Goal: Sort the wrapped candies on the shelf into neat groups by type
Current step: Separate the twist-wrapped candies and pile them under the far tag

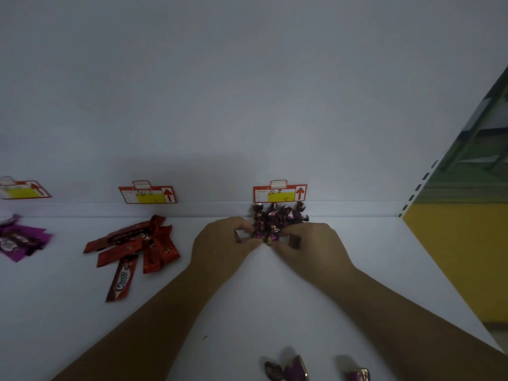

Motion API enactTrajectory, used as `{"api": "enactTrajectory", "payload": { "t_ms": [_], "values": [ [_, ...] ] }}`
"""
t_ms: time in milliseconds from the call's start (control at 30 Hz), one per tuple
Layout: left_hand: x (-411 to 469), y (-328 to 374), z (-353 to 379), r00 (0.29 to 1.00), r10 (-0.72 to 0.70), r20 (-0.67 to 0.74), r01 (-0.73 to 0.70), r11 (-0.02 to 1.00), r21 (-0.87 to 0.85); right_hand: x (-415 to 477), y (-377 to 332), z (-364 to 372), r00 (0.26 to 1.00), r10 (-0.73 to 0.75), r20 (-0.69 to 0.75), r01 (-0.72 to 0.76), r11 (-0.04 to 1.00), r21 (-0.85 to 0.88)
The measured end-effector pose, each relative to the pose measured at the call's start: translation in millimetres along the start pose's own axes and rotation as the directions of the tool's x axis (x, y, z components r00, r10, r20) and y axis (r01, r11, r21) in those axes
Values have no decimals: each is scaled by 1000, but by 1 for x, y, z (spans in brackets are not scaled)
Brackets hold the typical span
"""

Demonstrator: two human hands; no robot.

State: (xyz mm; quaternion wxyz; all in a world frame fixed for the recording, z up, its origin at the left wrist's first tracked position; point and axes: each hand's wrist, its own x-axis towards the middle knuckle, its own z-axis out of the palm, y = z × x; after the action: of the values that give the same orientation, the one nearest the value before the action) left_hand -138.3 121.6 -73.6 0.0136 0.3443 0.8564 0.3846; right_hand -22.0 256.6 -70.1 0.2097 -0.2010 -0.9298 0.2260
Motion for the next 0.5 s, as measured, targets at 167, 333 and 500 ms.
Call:
{"api": "enactTrajectory", "payload": {
  "t_ms": [167, 333, 500],
  "values": [
    [2, 0, 0, 1000, 17, -5, -17, 1000, 13, 0, 1, -1, 1000, -9, -4, 9, 1000, -14],
    [3, 0, 0, 999, 42, -9, -42, 998, 36, 2, 5, 0, 999, -6, 33, 7, 1000, -25],
    [0, 0, -1, 999, 50, -22, -50, 999, -3, 4, 7, 3, 999, 39, 19, -38, 998, -47]
  ]
}}
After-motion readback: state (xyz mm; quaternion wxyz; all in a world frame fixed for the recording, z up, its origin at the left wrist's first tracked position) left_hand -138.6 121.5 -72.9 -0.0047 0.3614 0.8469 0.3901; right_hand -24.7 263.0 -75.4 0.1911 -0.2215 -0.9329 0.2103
